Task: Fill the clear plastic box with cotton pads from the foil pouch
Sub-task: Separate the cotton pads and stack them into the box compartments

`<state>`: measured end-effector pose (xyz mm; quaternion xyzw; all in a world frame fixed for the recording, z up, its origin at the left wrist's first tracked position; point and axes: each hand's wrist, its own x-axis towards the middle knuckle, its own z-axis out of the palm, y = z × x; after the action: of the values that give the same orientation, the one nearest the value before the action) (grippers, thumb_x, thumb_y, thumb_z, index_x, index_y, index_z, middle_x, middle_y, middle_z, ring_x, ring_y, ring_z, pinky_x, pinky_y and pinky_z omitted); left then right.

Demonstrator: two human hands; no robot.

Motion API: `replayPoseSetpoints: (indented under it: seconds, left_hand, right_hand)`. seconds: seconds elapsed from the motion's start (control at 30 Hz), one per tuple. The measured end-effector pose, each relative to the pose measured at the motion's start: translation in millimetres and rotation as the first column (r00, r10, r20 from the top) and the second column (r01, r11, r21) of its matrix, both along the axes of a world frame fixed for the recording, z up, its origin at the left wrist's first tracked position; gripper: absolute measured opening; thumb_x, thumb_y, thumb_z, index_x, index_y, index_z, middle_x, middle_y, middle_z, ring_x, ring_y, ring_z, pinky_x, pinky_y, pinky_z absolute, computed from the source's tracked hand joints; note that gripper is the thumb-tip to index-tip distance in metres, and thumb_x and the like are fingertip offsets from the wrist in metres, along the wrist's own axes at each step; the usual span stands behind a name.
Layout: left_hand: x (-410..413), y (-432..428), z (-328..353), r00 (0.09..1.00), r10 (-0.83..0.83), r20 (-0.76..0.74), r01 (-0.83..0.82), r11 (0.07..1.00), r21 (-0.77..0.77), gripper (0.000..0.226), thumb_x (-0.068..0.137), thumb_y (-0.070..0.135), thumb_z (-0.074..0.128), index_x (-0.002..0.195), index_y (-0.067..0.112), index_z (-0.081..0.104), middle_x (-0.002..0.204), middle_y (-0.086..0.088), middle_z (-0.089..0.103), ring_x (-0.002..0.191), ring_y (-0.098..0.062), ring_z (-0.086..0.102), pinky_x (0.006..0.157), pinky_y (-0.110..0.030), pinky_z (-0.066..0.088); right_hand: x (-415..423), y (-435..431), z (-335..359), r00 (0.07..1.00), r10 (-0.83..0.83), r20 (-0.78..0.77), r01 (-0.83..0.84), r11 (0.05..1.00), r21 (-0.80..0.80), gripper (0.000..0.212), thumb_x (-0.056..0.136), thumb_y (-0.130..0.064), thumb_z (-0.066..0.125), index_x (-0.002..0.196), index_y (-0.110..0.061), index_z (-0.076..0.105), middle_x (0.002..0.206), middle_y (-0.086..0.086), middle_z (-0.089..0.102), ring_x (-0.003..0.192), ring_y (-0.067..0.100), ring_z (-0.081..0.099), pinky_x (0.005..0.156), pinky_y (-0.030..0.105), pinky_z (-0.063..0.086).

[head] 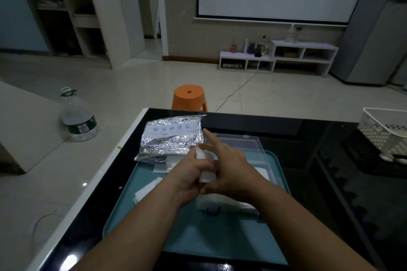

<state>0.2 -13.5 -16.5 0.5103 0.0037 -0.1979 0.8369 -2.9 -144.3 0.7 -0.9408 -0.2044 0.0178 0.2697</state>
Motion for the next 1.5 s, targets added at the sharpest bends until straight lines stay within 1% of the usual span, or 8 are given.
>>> replayPoseSetpoints:
  seconds: [0.1,0.2,0.3,0.53,0.7,0.93,1.13,1.5]
  left_hand:
    - [1,1,0,0.999,-0.034,-0.006,0.034,0.999,-0.002,0.066,0.067,-0.011,0.055,0.124,0.021,0.052,0.099,-0.012,0.063,0.078,-0.023,0.066,0.054,-0.03,0.051]
    - [1,0,2,0.999,-0.033,-0.036,0.031,0.997,-0.066,0.049,0.08,-0.007,0.049,0.12,0.021,0.055,0.095,-0.008,0.066,0.073,-0.022,0.067,0.058,-0.032,0.051]
    - [2,-3,0,0.997,-0.017,-0.076,0.013,0.999,-0.05,0.037,0.086,-0.005,0.045,0.11,0.021,0.055,0.079,-0.006,0.068,0.062,-0.02,0.067,0.053,-0.029,0.05]
    - [0,-2,-2,0.997,-0.047,-0.065,0.05,0.998,0.035,0.052,0.081,-0.011,0.045,0.122,0.02,0.055,0.096,-0.012,0.063,0.073,-0.022,0.062,0.049,-0.028,0.051]
    - [0,-1,-2,0.986,-0.114,-0.124,0.115,0.993,0.002,0.043,0.085,-0.002,0.047,0.122,0.016,0.058,0.094,-0.015,0.065,0.077,-0.027,0.062,0.073,-0.041,0.054]
    - [-3,0,0,0.996,-0.088,-0.026,0.089,0.996,0.017,0.061,0.073,-0.013,0.053,0.128,0.014,0.051,0.091,-0.015,0.064,0.073,-0.024,0.065,0.056,-0.031,0.054]
    - [-2,-2,3,0.998,-0.052,-0.028,0.053,0.998,0.047,0.047,0.083,-0.013,0.046,0.113,0.02,0.062,0.085,-0.011,0.068,0.073,-0.024,0.063,0.058,-0.031,0.05]
    - [-3,-2,7,0.99,-0.049,-0.135,0.048,0.999,-0.009,0.019,0.089,-0.002,0.049,0.094,0.004,0.066,0.074,-0.01,0.07,0.059,-0.019,0.067,0.049,-0.025,0.054]
  right_hand:
    - [1,-1,4,1.0,-0.011,0.021,0.013,0.998,-0.067,0.118,0.072,-0.037,0.079,0.151,-0.044,-0.008,0.15,-0.012,0.039,0.139,0.017,0.032,0.114,0.039,0.016]
    - [3,-5,6,0.999,-0.034,0.029,0.036,0.997,-0.063,0.11,0.074,-0.038,0.075,0.153,-0.039,-0.001,0.149,-0.011,0.041,0.137,0.017,0.033,0.112,0.038,0.017]
    - [1,-6,4,0.999,-0.024,0.037,0.025,0.999,-0.038,0.112,0.072,-0.045,0.077,0.153,-0.038,0.0,0.151,-0.012,0.038,0.14,0.014,0.03,0.112,0.037,0.017]
    - [3,-5,2,0.998,-0.055,0.004,0.055,0.997,-0.047,0.118,0.069,-0.041,0.079,0.152,-0.04,-0.006,0.147,-0.008,0.044,0.137,0.019,0.036,0.112,0.037,0.017]
    - [0,-6,6,0.994,-0.108,0.015,0.108,0.994,0.009,0.109,0.074,-0.036,0.075,0.153,-0.039,-0.001,0.143,-0.002,0.047,0.132,0.022,0.038,0.108,0.036,0.022]
    - [1,-5,7,0.994,-0.104,-0.04,0.104,0.995,-0.008,0.115,0.071,-0.039,0.079,0.152,-0.042,-0.002,0.148,-0.005,0.042,0.137,0.022,0.034,0.113,0.04,0.019]
    - [-2,-5,6,0.997,-0.071,-0.024,0.071,0.997,-0.005,0.117,0.068,-0.046,0.079,0.152,-0.042,-0.002,0.147,-0.006,0.043,0.136,0.019,0.033,0.111,0.037,0.018]
    - [-4,-3,9,0.998,-0.068,-0.005,0.068,0.998,-0.004,0.114,0.07,-0.046,0.078,0.152,-0.041,-0.001,0.149,-0.007,0.041,0.139,0.019,0.029,0.112,0.037,0.017]
